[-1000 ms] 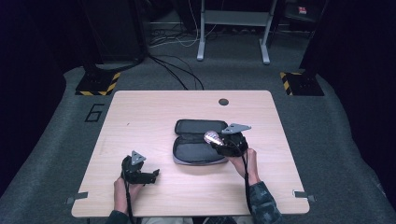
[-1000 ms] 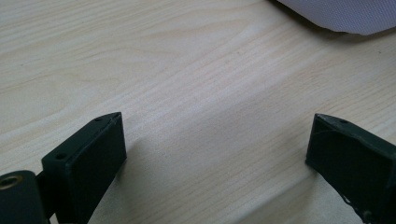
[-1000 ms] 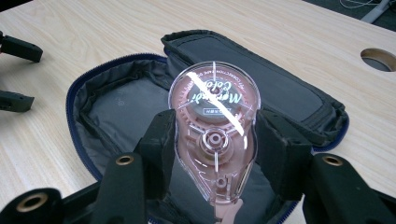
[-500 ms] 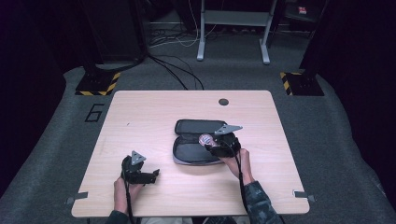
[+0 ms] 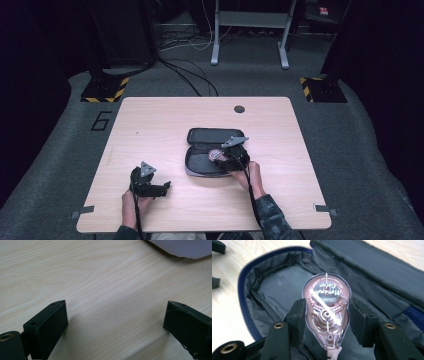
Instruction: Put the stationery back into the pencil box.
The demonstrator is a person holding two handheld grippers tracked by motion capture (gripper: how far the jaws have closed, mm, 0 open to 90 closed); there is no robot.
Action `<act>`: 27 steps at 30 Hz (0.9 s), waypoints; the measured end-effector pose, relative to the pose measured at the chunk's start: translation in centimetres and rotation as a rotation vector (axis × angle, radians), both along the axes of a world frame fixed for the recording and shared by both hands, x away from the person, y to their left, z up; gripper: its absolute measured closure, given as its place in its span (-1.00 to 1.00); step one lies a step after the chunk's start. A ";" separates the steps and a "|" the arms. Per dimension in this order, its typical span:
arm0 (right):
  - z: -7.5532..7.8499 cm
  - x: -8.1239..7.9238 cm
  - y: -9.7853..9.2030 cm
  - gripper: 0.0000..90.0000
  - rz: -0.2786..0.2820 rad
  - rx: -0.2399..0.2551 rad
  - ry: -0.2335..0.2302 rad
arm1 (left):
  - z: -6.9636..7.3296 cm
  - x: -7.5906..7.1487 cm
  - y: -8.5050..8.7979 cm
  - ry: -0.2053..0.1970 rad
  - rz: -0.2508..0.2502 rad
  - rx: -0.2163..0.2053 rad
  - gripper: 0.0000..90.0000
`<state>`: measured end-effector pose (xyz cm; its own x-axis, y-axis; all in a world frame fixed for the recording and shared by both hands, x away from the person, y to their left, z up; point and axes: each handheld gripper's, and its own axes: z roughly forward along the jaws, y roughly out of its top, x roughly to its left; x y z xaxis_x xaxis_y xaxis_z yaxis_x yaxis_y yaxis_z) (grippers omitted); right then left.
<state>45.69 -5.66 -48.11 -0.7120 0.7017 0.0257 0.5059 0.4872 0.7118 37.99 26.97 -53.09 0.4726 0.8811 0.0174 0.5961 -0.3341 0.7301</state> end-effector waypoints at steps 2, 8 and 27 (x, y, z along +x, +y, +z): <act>-0.1 0.1 0.1 0.10 0.000 -0.008 0.000 | 0.0 0.0 0.0 0.000 0.000 -0.001 -0.89; -0.9 0.3 0.9 0.10 -0.020 -0.021 0.027 | 0.0 0.0 0.0 0.000 -0.001 0.001 -0.89; -0.4 0.2 0.7 -0.55 -0.035 -0.029 0.071 | 0.0 0.0 0.0 -0.002 0.003 -0.002 -0.88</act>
